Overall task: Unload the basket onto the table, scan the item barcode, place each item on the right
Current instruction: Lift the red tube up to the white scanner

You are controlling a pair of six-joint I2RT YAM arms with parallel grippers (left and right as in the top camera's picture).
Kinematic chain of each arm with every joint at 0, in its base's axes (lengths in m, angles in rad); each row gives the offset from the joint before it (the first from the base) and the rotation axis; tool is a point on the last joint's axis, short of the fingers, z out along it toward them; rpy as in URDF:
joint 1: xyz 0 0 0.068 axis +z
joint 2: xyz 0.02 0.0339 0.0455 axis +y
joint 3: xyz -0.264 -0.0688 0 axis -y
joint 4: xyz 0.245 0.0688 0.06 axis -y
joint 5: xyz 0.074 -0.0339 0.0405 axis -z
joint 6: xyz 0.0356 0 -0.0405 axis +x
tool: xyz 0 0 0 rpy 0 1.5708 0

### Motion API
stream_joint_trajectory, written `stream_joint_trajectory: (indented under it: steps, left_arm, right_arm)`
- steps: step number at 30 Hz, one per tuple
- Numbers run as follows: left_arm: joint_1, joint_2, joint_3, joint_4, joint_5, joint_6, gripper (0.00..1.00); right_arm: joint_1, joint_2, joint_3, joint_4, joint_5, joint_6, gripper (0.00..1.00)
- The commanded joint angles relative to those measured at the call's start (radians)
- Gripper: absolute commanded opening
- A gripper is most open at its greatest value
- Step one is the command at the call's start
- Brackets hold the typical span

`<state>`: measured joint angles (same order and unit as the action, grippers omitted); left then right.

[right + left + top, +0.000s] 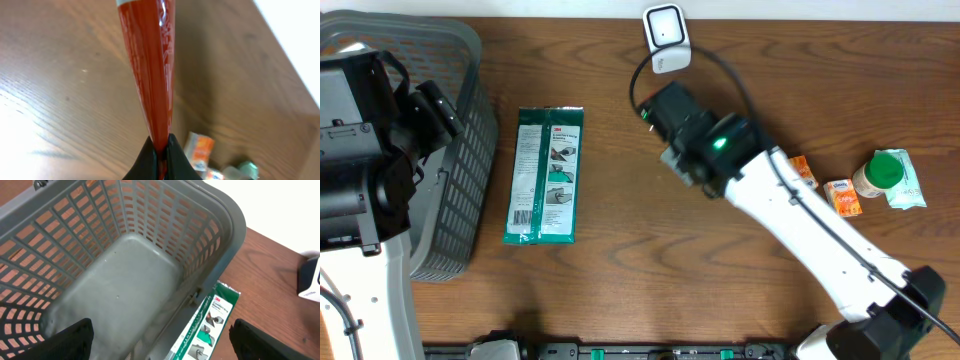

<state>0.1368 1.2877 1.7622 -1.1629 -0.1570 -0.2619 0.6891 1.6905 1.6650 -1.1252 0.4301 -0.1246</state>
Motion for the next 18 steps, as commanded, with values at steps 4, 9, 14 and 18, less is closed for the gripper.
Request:
stream_joint_trajectory:
  steps: [4,9,14,18]
  left_arm:
    - [0.004,-0.001,0.007,0.000,-0.009,-0.002,0.88]
    - [0.004,-0.001,0.007,0.000,-0.009,-0.002,0.88]
    - [0.004,-0.001,0.007,0.000,-0.009,-0.002,0.88]
    - [0.004,-0.001,0.007,0.000,-0.009,-0.002,0.88]
  right_arm:
    - [-0.088,0.044,0.418,-0.146,0.032,-0.011,0.01]
    - [-0.139,0.122,0.723,-0.242,0.032,-0.025,0.01]
    - [-0.192,0.217,0.898,-0.274,0.032,-0.063,0.01]
    - [-0.212,0.300,0.906,-0.190,0.082,-0.132,0.01]
